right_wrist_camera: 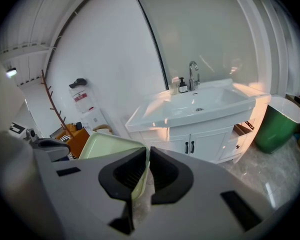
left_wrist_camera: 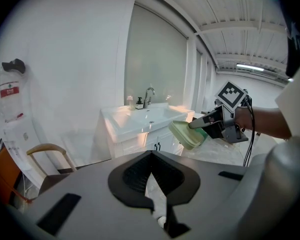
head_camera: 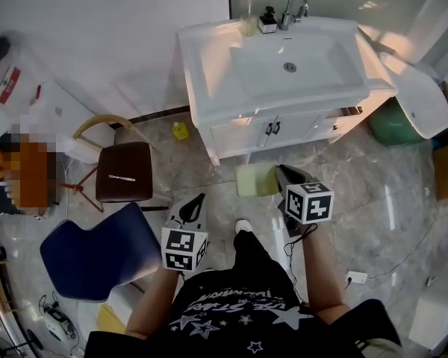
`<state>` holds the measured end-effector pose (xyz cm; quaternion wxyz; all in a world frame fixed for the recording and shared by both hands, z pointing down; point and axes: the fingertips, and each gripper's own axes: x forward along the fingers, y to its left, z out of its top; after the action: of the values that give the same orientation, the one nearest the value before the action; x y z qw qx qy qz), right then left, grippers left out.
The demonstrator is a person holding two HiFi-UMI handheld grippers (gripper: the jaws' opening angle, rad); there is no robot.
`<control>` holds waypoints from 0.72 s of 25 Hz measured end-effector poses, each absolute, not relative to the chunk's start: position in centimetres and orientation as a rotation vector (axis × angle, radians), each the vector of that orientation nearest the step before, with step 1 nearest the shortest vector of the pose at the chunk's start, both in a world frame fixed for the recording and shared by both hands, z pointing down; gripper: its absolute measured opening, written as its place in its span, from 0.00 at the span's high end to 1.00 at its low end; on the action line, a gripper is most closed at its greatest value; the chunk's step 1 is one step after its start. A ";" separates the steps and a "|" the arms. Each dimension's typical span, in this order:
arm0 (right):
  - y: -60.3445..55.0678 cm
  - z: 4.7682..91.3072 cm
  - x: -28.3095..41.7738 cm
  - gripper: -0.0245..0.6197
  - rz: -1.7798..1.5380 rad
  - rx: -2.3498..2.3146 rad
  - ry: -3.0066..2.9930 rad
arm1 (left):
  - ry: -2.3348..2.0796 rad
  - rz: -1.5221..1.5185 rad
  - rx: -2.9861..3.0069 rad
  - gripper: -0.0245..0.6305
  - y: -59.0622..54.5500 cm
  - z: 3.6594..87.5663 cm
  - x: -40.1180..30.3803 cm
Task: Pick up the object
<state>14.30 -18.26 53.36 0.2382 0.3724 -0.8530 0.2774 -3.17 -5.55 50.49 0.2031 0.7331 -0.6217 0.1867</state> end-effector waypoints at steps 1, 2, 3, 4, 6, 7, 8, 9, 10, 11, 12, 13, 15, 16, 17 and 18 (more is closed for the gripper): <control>-17.0 53.3 14.0 0.91 0.762 1.023 -2.333 | -1.738 0.514 2.049 0.94 -4.4 50.4 -3.6; -15.8 53.3 13.6 0.91 0.764 1.026 -2.331 | -1.742 0.508 2.052 0.94 -3.2 50.2 -4.1; -14.7 53.2 13.1 0.91 0.763 1.027 -2.331 | -1.746 0.503 2.055 0.94 -2.2 50.1 -4.6; -13.6 53.1 12.7 0.91 0.762 1.030 -2.331 | -1.748 0.498 2.057 0.94 -1.2 50.0 -5.1; -11.7 52.9 11.8 0.91 0.757 1.037 -2.333 | -1.753 0.489 2.060 0.94 0.8 49.8 -6.1; -10.7 52.8 11.3 0.91 0.754 1.041 -2.334 | -1.756 0.484 2.062 0.94 1.8 49.8 -6.6; -9.7 52.7 10.9 0.91 0.751 1.045 -2.337 | -1.760 0.480 2.065 0.94 2.7 49.7 -7.0; -8.7 52.6 10.5 0.91 0.747 1.049 -2.340 | -1.764 0.475 2.069 0.94 3.8 49.7 -7.4; -7.7 52.5 10.3 0.91 0.742 1.053 -2.343 | -1.766 0.470 2.074 0.94 4.8 49.7 -7.7; -6.7 52.5 10.1 0.91 0.736 1.058 -2.344 | -1.767 0.465 2.079 0.94 5.8 49.7 -8.0; -5.7 52.5 10.0 0.91 0.730 1.065 -2.344 | -1.767 0.460 2.085 0.94 6.7 49.7 -8.1; -4.8 52.4 9.9 0.91 0.724 1.072 -2.343 | -1.766 0.454 2.091 0.94 7.6 49.7 -8.3; -3.1 52.3 10.0 0.91 0.715 1.092 -2.340 | -1.762 0.446 2.108 0.94 9.3 49.6 -8.4; -2.2 52.1 10.0 0.91 0.711 1.103 -2.339 | -1.761 0.442 2.118 0.94 10.1 49.5 -8.5; -1.2 52.0 10.0 0.91 0.708 1.112 -2.339 | -1.759 0.438 2.126 0.94 10.9 49.3 -8.6; -0.2 51.9 10.0 0.91 0.705 1.119 -2.339 | -1.759 0.434 2.132 0.94 11.8 49.2 -8.7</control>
<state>9.98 -0.22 51.93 0.2251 0.4058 -0.8481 0.2556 -8.67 11.77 49.22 0.1712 0.7508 -0.6195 0.1527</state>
